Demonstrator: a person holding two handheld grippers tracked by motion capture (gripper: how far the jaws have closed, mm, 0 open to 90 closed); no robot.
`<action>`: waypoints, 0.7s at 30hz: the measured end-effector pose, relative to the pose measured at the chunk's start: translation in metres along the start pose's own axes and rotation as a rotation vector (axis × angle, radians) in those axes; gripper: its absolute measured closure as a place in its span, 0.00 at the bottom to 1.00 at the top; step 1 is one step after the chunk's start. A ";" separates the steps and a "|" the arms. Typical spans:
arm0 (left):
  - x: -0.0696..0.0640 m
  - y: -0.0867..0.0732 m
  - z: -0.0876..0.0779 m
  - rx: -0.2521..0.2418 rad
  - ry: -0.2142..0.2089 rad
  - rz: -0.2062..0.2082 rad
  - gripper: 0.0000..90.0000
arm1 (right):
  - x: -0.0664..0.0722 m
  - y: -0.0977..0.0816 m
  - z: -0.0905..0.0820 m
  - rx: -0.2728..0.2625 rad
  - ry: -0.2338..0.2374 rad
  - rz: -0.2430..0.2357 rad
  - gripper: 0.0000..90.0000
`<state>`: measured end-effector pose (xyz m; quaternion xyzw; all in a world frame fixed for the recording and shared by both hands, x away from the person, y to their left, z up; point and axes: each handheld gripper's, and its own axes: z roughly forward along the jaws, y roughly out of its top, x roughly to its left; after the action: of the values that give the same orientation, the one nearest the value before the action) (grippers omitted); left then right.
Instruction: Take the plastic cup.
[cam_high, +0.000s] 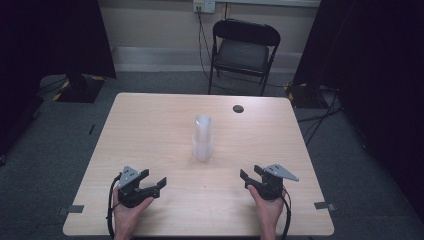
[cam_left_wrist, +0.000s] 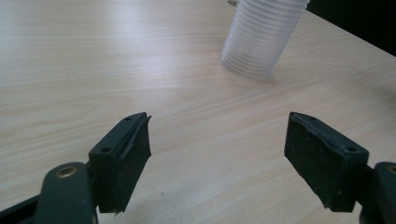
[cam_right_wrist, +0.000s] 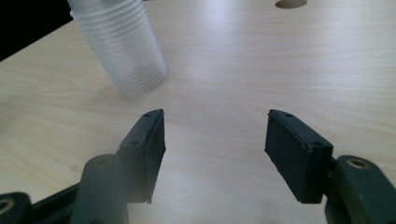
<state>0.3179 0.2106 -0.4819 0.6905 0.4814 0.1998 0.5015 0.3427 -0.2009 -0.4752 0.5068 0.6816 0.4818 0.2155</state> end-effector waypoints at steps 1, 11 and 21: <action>0.000 0.000 0.000 0.000 0.000 0.000 0.23 | 0.000 0.000 0.000 0.000 0.000 0.000 0.42; -0.009 0.019 0.002 -0.033 -0.012 0.083 0.25 | 0.006 -0.005 -0.001 0.033 0.009 0.006 0.40; -0.017 0.028 0.010 -0.137 -0.013 0.092 0.38 | 0.014 -0.006 -0.007 0.033 0.023 -0.026 0.40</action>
<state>0.3309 0.1898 -0.4574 0.6772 0.4312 0.2507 0.5409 0.3289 -0.1916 -0.4751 0.4961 0.6984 0.4732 0.2054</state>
